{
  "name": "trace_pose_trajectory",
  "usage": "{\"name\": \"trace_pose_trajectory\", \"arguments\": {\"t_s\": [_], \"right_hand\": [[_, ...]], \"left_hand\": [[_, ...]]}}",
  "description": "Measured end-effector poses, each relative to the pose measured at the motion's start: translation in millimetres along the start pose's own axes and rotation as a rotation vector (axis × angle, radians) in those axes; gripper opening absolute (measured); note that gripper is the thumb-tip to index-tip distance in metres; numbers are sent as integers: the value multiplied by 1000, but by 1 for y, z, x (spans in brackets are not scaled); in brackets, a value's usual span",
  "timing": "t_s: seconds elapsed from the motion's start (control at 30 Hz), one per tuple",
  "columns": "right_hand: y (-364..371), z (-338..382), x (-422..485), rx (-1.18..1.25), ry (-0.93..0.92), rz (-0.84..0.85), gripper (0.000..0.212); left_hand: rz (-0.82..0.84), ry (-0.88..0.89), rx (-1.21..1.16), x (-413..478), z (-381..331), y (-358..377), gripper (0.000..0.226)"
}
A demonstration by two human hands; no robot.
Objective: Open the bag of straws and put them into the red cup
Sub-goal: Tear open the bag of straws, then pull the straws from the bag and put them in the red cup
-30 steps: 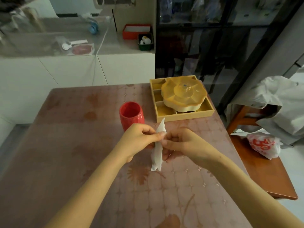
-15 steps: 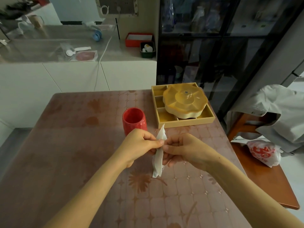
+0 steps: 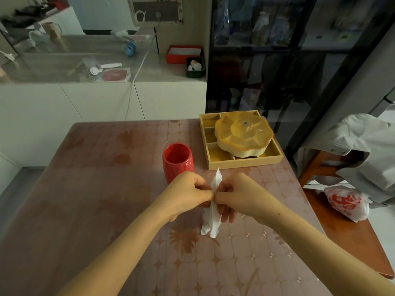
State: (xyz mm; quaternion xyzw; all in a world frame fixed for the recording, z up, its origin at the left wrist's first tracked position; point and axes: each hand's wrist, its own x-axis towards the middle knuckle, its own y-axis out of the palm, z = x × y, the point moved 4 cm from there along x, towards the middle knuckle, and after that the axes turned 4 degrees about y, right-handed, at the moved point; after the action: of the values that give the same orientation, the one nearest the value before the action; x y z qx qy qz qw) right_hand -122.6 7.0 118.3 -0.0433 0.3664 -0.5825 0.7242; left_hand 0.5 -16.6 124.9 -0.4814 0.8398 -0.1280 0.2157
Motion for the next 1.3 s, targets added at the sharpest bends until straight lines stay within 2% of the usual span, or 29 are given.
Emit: {"name": "trace_pose_trajectory", "arguments": {"t_s": [0.1,0.23,0.4,0.5,0.57,0.67,0.77,0.87,0.9,0.97,1.03,1.13,1.2,1.3], "right_hand": [[-3,-2,-2,-58,-4,-48,17],[-8,-5,-9,-125,-13,-94,14],[-9,-6,-14,-316,-38,-298,23],[-23,-9,-25,-453,3,-392,14],[-33,-15,-30,-448,9,-443,12],[-30,-19,-33,-404,-28,-450,8],[-28,-19,-33,-323,-54,-418,9],[-35,-15,-33,-277,-46,-368,11],[-38,-13,-33,-267,-48,-346,10],[-42,-8,-35,-262,-63,-327,9],[-49,-1,-38,-259,-66,-341,6],[-62,3,-44,-244,-56,-378,16],[-71,5,-50,-222,-68,-389,23],[-79,7,-57,-151,-55,-371,22]], "left_hand": [[-9,20,72,1,-1,3,15],[-6,15,115,0,-2,10,22],[-138,122,283,-6,-8,12,18],[-227,152,441,-13,-11,-2,27],[-264,168,519,-19,-11,-11,32],[-195,184,555,-24,-11,-10,30],[-88,223,483,-26,-14,-10,14],[138,195,367,-25,-7,2,93],[187,209,332,-24,-7,10,110],[197,301,275,-17,-6,28,129],[135,347,145,-7,-7,42,134],[43,387,-77,-1,-13,58,134],[-14,417,-171,-1,-16,66,128],[-99,448,-265,-3,-14,70,107]]}}
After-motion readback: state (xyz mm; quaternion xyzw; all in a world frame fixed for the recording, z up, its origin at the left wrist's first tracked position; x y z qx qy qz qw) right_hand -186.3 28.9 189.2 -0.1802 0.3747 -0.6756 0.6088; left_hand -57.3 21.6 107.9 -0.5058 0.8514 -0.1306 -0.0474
